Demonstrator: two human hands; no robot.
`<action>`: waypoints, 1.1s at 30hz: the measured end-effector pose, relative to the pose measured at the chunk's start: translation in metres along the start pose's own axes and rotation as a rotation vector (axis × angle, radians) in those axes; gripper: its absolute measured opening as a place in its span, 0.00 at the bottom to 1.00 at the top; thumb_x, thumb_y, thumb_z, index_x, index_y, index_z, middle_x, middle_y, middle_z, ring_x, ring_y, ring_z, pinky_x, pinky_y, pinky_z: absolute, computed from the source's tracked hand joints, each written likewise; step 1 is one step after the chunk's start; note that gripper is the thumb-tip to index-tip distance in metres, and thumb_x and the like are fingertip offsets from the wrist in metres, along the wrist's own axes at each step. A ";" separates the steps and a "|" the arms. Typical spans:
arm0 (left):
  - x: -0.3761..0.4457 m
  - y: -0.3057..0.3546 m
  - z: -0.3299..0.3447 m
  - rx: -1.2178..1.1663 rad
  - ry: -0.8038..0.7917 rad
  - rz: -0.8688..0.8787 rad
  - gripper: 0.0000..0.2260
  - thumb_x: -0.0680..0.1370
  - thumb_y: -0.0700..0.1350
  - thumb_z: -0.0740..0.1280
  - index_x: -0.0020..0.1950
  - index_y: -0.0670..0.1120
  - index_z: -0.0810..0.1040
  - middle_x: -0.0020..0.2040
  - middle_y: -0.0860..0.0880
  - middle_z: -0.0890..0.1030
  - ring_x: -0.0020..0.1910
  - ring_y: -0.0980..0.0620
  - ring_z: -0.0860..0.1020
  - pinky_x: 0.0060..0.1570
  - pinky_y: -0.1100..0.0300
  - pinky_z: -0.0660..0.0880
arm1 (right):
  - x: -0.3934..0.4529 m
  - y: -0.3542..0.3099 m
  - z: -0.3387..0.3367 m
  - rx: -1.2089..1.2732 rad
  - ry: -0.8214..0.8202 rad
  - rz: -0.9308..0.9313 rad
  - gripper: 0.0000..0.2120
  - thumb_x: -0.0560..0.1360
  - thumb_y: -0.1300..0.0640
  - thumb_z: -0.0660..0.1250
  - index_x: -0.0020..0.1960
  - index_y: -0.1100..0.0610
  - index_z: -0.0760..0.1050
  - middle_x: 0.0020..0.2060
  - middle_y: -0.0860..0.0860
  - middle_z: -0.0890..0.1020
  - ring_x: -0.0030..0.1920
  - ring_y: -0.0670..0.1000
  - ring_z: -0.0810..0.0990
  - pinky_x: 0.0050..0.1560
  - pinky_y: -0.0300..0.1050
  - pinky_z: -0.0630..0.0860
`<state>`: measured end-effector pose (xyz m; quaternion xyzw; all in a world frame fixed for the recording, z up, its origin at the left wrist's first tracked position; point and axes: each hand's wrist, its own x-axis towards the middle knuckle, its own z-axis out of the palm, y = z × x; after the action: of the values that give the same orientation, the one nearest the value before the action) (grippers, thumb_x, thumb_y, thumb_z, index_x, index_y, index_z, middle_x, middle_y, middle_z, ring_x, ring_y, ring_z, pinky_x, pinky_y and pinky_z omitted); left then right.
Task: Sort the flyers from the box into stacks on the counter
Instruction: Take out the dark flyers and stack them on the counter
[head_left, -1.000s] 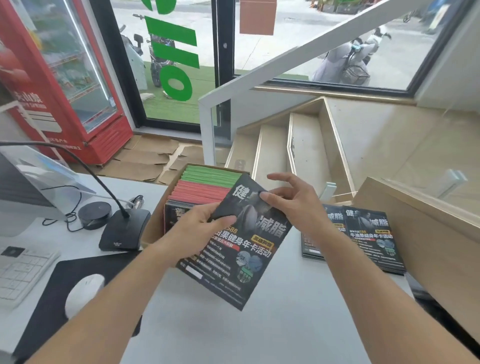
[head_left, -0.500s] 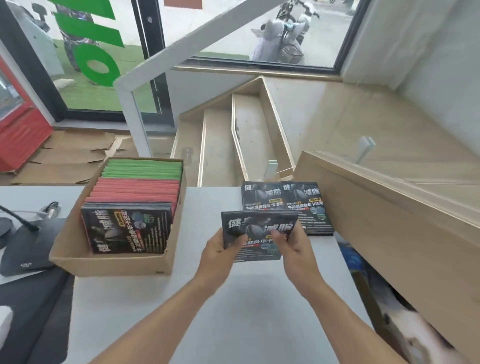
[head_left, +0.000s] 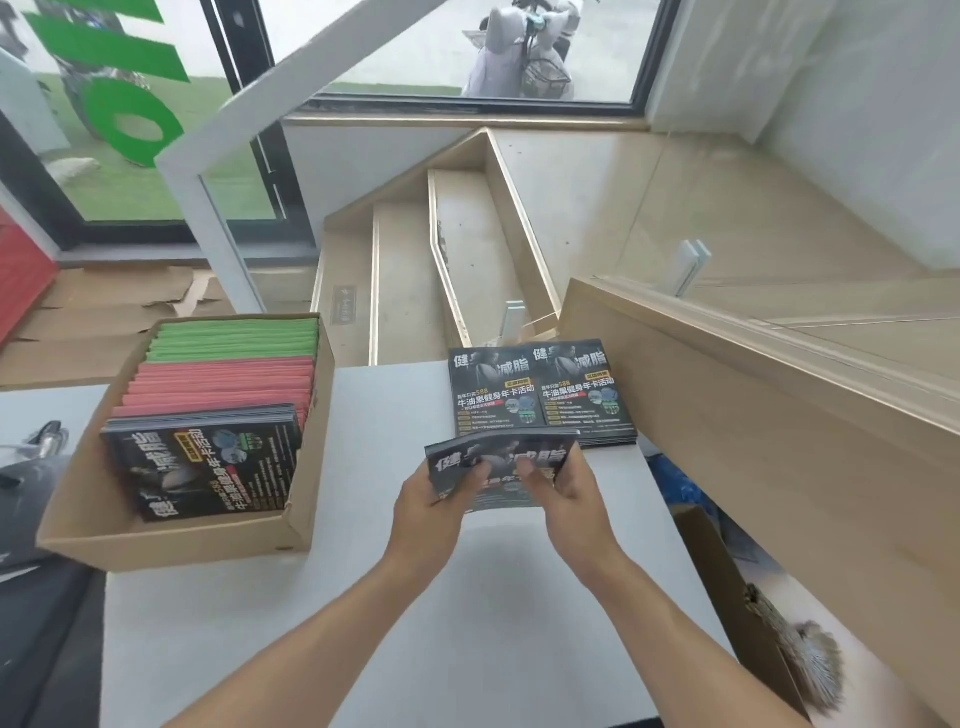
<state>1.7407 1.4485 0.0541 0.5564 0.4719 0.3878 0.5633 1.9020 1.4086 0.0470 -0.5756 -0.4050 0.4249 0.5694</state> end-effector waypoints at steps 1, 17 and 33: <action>0.002 0.001 0.000 -0.010 0.001 -0.002 0.07 0.80 0.46 0.70 0.55 0.48 0.85 0.51 0.57 0.87 0.52 0.61 0.82 0.49 0.72 0.73 | 0.002 0.000 -0.002 -0.005 -0.002 0.000 0.14 0.81 0.64 0.67 0.66 0.58 0.73 0.57 0.51 0.84 0.60 0.52 0.82 0.58 0.43 0.78; 0.019 -0.020 0.005 -0.099 0.073 -0.224 0.05 0.78 0.50 0.73 0.53 0.52 0.84 0.47 0.53 0.87 0.49 0.53 0.85 0.53 0.52 0.80 | 0.003 0.039 -0.004 -0.209 -0.012 0.161 0.14 0.82 0.61 0.65 0.64 0.47 0.73 0.57 0.43 0.84 0.59 0.48 0.82 0.58 0.50 0.79; 0.151 -0.008 0.012 0.168 0.066 -0.182 0.29 0.78 0.43 0.70 0.76 0.61 0.64 0.63 0.58 0.78 0.57 0.57 0.80 0.46 0.60 0.81 | 0.129 0.011 0.003 -0.482 0.208 0.192 0.20 0.84 0.58 0.63 0.74 0.48 0.66 0.59 0.44 0.77 0.49 0.40 0.76 0.37 0.27 0.73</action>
<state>1.7896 1.5904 0.0307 0.5434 0.5695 0.3125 0.5317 1.9388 1.5321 0.0321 -0.7706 -0.3772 0.3072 0.4117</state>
